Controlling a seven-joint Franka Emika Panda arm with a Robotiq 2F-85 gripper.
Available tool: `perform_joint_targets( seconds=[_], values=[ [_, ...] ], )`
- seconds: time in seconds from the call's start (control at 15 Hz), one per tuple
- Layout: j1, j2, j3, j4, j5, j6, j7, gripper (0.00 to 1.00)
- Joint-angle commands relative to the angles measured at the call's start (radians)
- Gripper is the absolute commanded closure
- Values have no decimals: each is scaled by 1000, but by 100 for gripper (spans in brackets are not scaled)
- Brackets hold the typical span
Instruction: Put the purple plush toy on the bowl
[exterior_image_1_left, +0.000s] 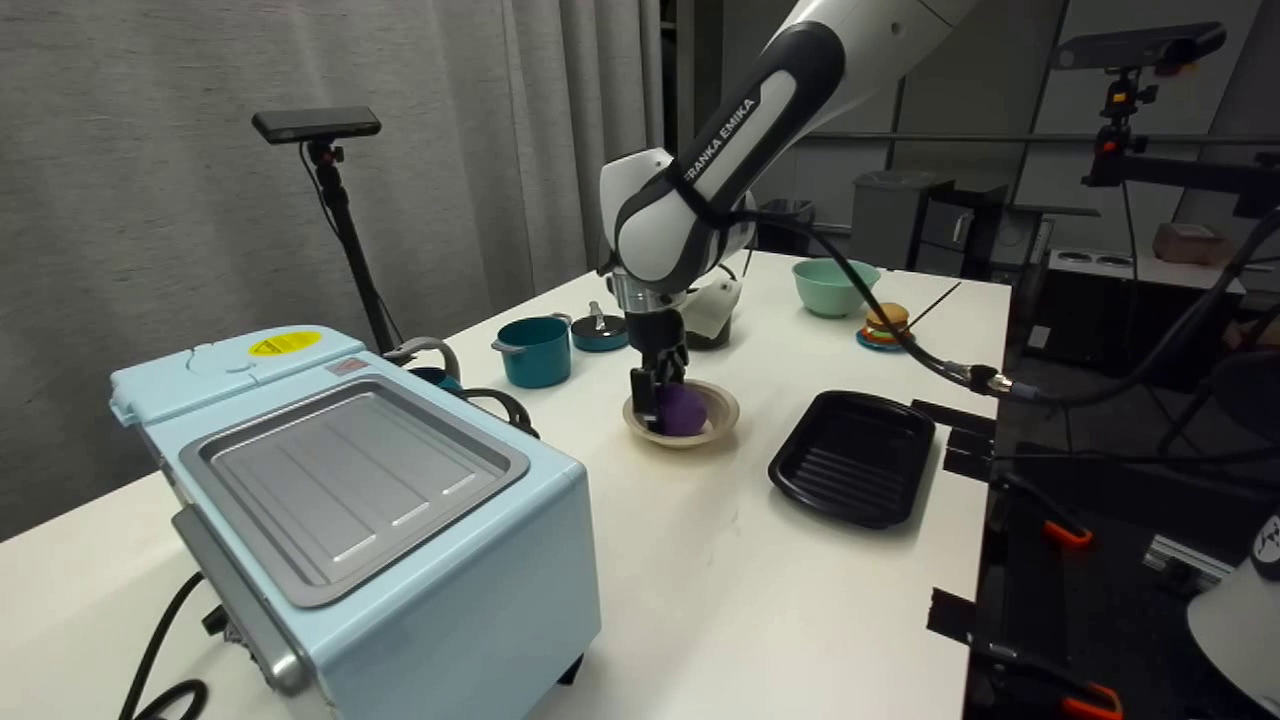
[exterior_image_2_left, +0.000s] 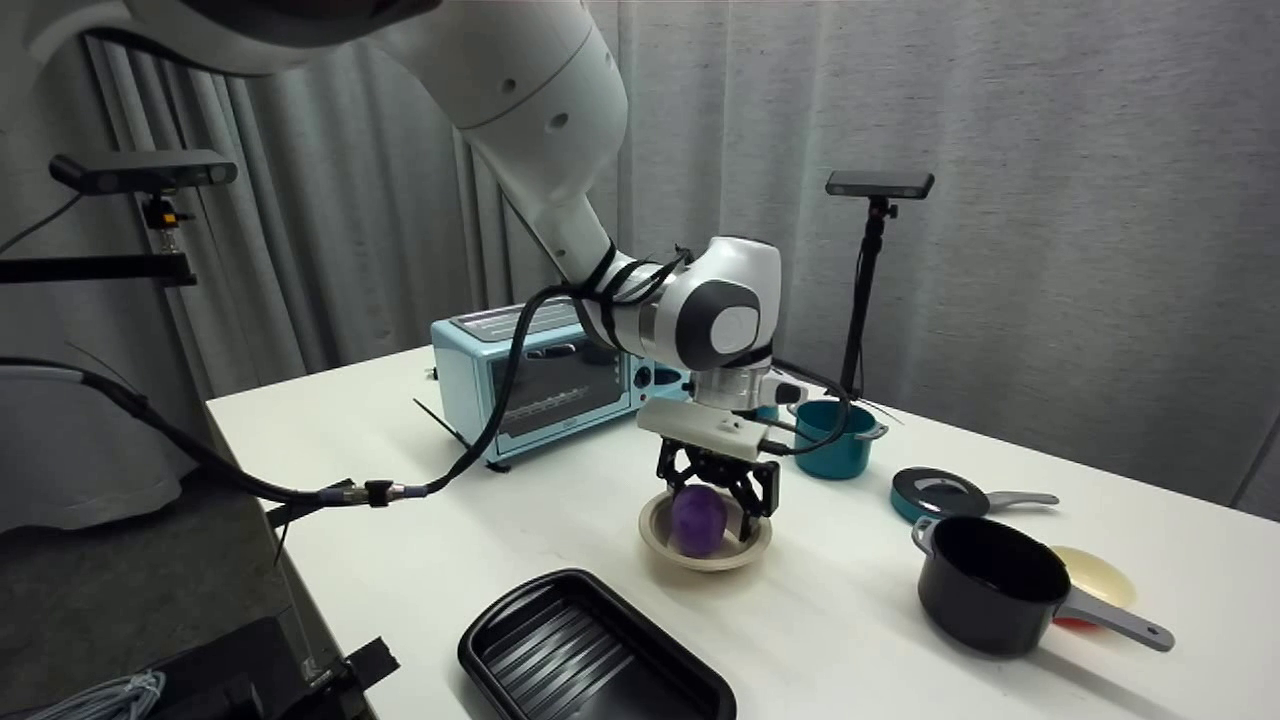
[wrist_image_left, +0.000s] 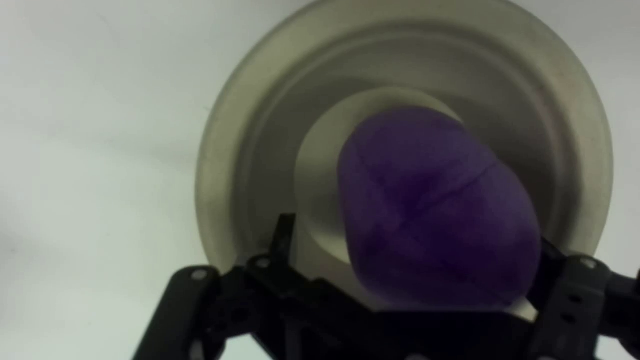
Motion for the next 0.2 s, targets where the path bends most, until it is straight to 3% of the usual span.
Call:
perform_joint_targets(
  seconds=[0.0, 0.13],
  values=[
    [1, 0, -1, 2, 1, -2, 0, 0],
    [1, 0, -1, 2, 1, -2, 0, 0]
  ],
)
